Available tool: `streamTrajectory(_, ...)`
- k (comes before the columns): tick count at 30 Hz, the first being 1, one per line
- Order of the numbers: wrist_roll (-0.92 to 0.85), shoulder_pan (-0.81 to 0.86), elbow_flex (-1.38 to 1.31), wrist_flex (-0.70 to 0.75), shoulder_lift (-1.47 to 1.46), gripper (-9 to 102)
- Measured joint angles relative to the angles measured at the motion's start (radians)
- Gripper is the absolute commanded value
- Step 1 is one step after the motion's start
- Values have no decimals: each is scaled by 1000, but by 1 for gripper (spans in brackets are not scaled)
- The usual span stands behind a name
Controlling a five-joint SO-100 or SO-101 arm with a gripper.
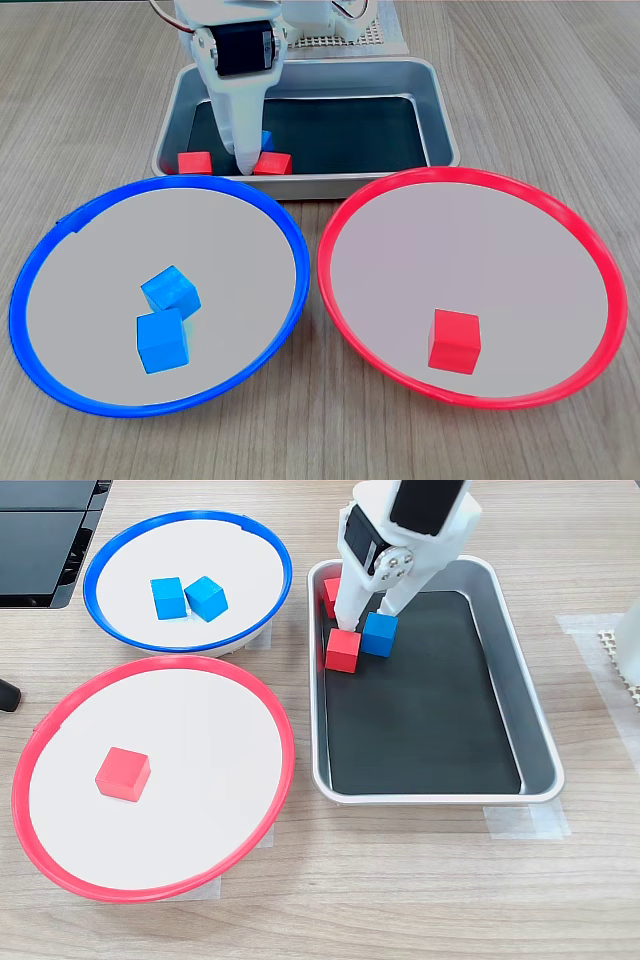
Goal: Move six blocks tray to matching dishes
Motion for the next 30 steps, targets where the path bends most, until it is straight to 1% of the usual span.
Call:
streamTrajectory(4, -38, -18, 25, 12, 12, 21)
streamTrajectory(8, -109, -31, 51, 31, 35, 20)
streamTrajectory(9, -127, -37, 54, 32, 38, 20)
streamTrajectory(10, -132, -44, 55, 28, 41, 16)
streamTrajectory(12, -155, -52, 55, 32, 43, 8)
streamTrajectory(13, -164, -51, 55, 32, 44, 2)
streamTrajectory(14, -173, -48, 55, 32, 44, 0)
streamTrajectory(19, -219, -49, 60, 32, 51, 0)
streamTrajectory(22, -252, -60, 48, 91, 81, 0)
streamTrajectory(26, -258, -179, -69, 209, 143, 0)
streamTrajectory(28, -229, -216, -153, 213, 147, 0)
streamTrajectory(30, -210, -210, -255, 173, 129, 0)
